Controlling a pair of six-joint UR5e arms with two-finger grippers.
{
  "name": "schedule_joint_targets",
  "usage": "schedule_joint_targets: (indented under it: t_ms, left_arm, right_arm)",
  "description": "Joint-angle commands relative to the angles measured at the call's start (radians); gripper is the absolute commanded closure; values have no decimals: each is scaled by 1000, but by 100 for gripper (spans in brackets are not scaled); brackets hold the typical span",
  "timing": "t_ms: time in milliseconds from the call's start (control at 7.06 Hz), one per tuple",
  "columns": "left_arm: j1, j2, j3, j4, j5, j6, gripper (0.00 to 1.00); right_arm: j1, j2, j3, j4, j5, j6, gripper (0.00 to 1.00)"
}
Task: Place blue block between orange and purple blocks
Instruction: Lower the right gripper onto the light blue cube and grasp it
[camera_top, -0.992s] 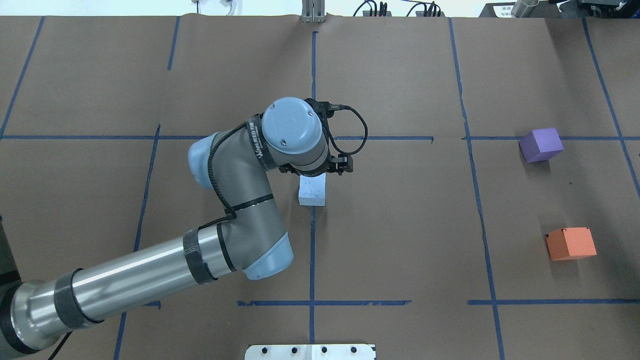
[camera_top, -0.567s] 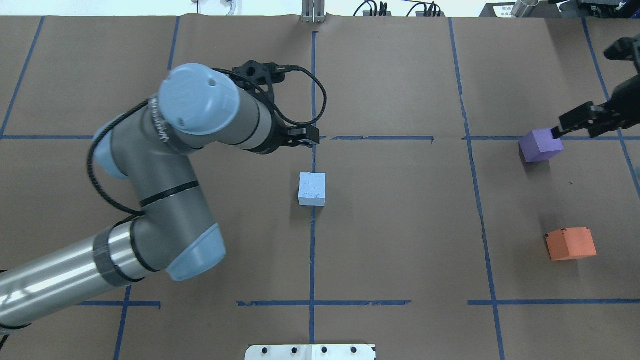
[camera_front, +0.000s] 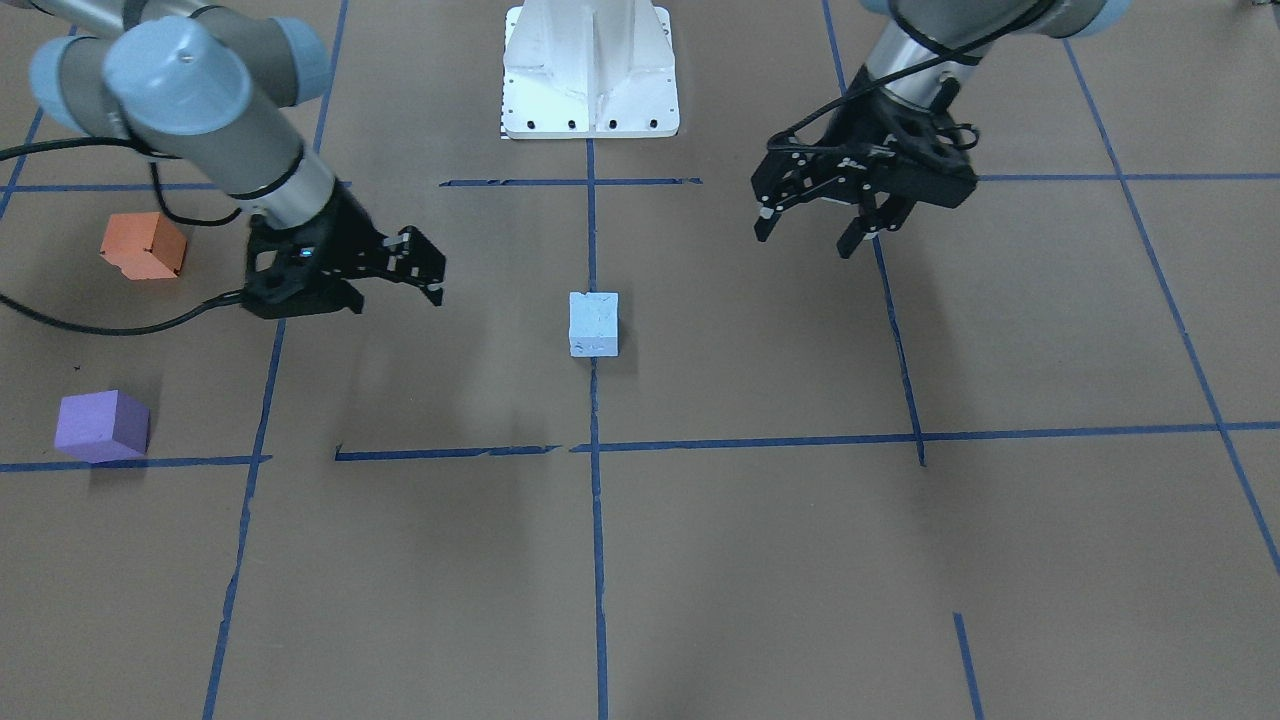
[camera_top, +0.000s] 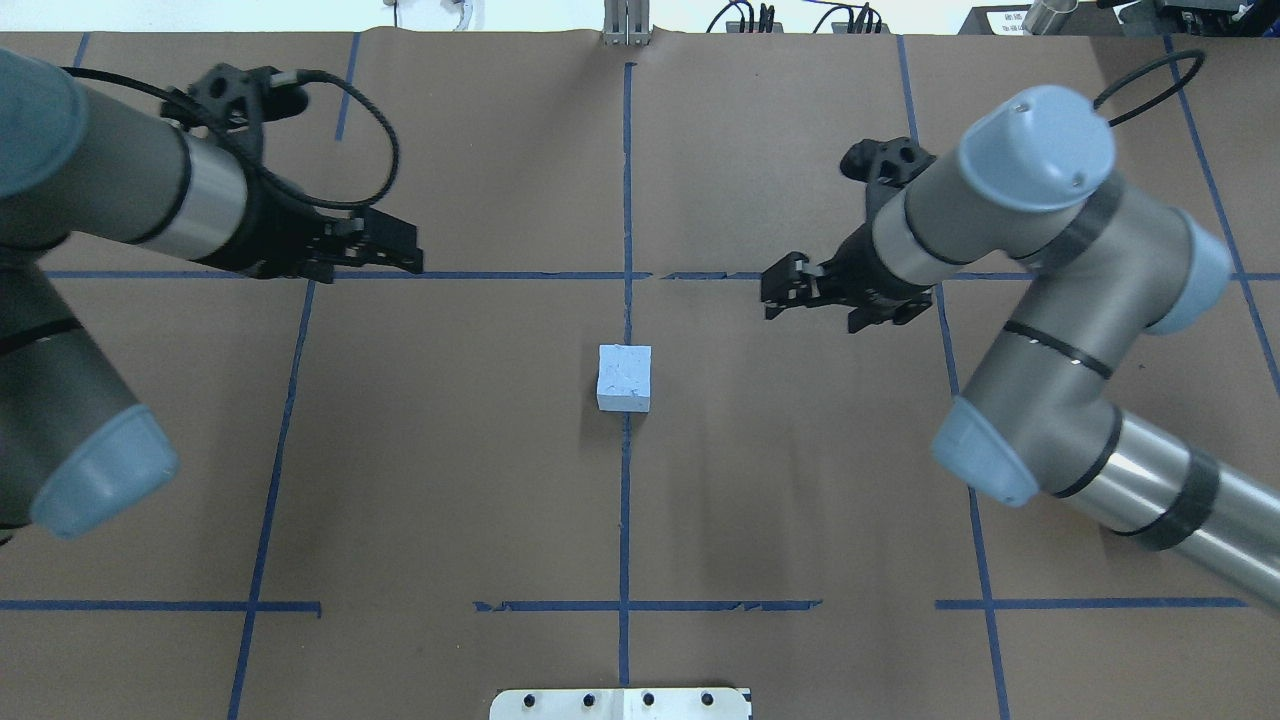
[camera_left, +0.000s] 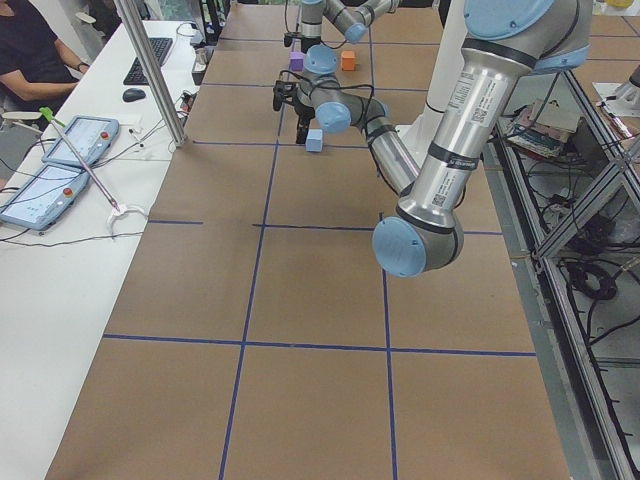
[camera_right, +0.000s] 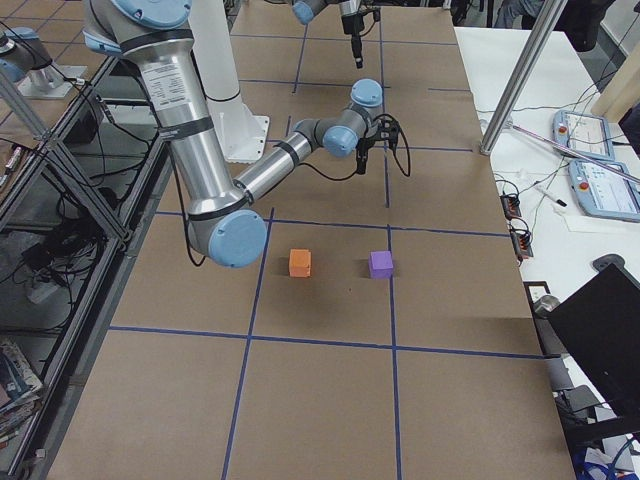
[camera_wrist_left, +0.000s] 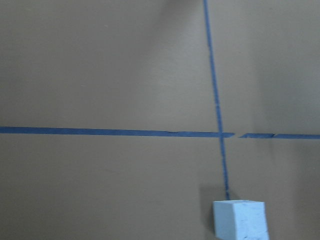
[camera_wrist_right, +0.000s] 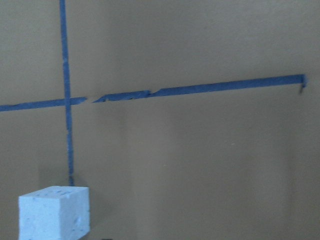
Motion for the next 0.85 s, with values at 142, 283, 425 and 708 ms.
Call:
schedule_joint_targets:
  t_ms: [142,283,425,708]
  left_arm:
    - [-129,184,-58,-4,-121,189,0]
    - [-127,183,-58,-4,-119,189,0]
    - [-127,183,-58,-4,-119,186,0]
    - [-127,181,-63,-4,-118,178,0]
  right_arm:
    - [-145,246,-220,-3,-165,136,1]
    - [-165,251,-234,-3,-183,136,1]
    - [-188,250,-248,-1,-214,135,1]
    - [-199,292,-298,-1,-231,123,1]
